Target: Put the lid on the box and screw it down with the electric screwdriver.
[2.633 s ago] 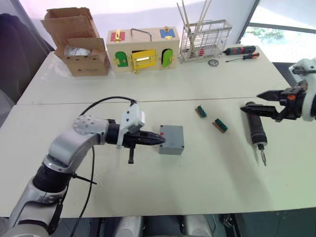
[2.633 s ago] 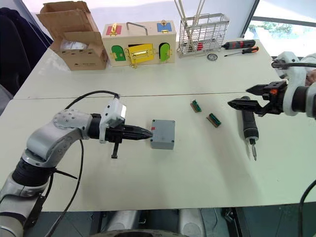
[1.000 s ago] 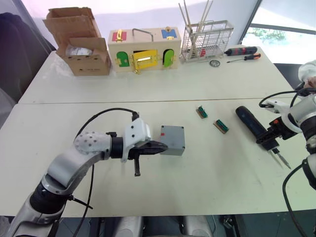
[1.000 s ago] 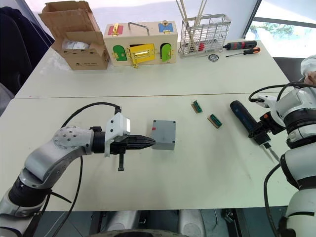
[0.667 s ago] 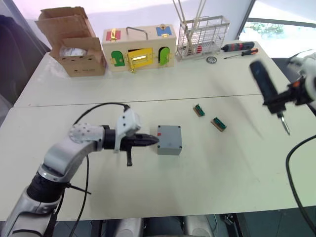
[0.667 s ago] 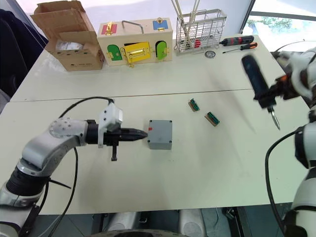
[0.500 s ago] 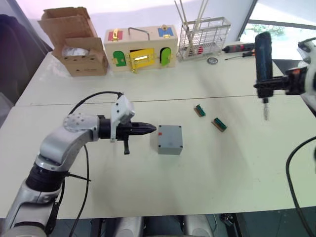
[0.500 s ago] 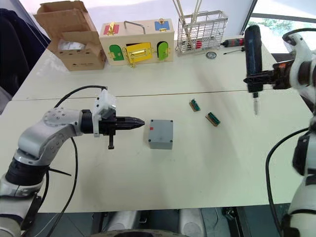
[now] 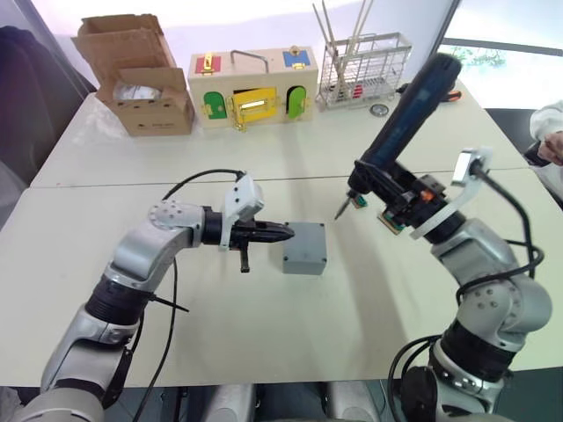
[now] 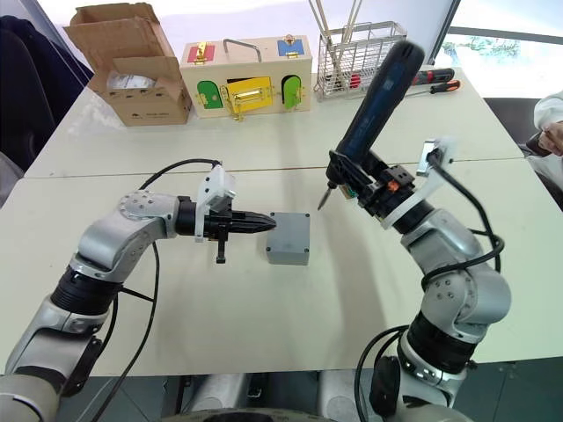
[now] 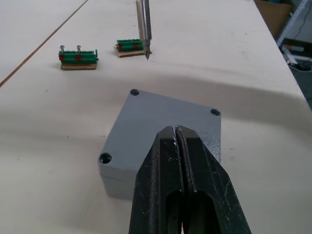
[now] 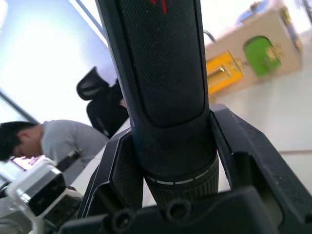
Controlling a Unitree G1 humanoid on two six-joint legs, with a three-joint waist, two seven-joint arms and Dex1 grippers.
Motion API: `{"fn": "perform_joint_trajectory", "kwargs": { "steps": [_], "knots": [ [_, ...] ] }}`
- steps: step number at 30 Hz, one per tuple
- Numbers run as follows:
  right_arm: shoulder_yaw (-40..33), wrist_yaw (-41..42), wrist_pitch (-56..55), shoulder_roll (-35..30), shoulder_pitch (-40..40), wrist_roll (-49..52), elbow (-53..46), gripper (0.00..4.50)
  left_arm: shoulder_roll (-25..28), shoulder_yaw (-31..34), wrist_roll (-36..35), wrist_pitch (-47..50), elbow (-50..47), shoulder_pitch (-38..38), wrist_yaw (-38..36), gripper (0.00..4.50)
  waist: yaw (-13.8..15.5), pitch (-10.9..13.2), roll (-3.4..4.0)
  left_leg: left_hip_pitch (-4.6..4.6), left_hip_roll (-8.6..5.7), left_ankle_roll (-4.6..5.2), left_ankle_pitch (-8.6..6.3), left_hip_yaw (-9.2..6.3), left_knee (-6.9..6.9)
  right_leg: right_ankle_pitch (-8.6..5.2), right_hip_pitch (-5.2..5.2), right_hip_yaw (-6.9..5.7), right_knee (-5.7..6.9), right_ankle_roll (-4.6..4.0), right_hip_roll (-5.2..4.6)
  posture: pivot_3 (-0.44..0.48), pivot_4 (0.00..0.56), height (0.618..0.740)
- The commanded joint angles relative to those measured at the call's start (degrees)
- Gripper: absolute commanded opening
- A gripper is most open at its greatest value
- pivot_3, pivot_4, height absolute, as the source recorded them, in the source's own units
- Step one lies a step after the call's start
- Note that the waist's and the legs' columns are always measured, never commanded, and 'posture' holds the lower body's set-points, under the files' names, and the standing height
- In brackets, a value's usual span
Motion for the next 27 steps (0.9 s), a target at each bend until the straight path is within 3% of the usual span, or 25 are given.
{"fn": "perform_joint_trajectory", "kwargs": {
  "steps": [1,7,27],
  "knots": [
    [3.4,-2.4,-5.9,0.0,0.0,1.9,-3.5,1.77,-0.9,-0.3,2.2,-2.5,1.3,-1.3,0.4,0.0,-0.1,0.0,0.0,0.0,0.01,0.0,0.0,0.0,-0.03,0.0,-0.03,0.0,0.0,0.0,0.02,0.0,0.15,0.73],
    [8.0,-4.4,-9.8,-1.1,2.3,3.3,-1.6,1.77,-2.8,-2.3,5.9,-4.3,3.4,0.2,0.9,0.0,0.0,0.0,0.0,0.02,0.0,0.0,0.0,0.01,-0.09,0.0,-0.04,-0.01,0.0,0.0,0.08,0.0,0.15,0.73],
    [15.1,-7.9,-17.7,-5.9,6.4,3.7,2.4,1.77,-2.7,-1.5,5.2,-3.3,0.3,2.7,1.3,0.0,0.1,0.0,0.0,0.04,0.04,0.0,0.0,-0.02,-0.05,0.0,0.01,-0.02,-0.03,0.0,0.08,0.0,0.15,0.73]
  ]
}}
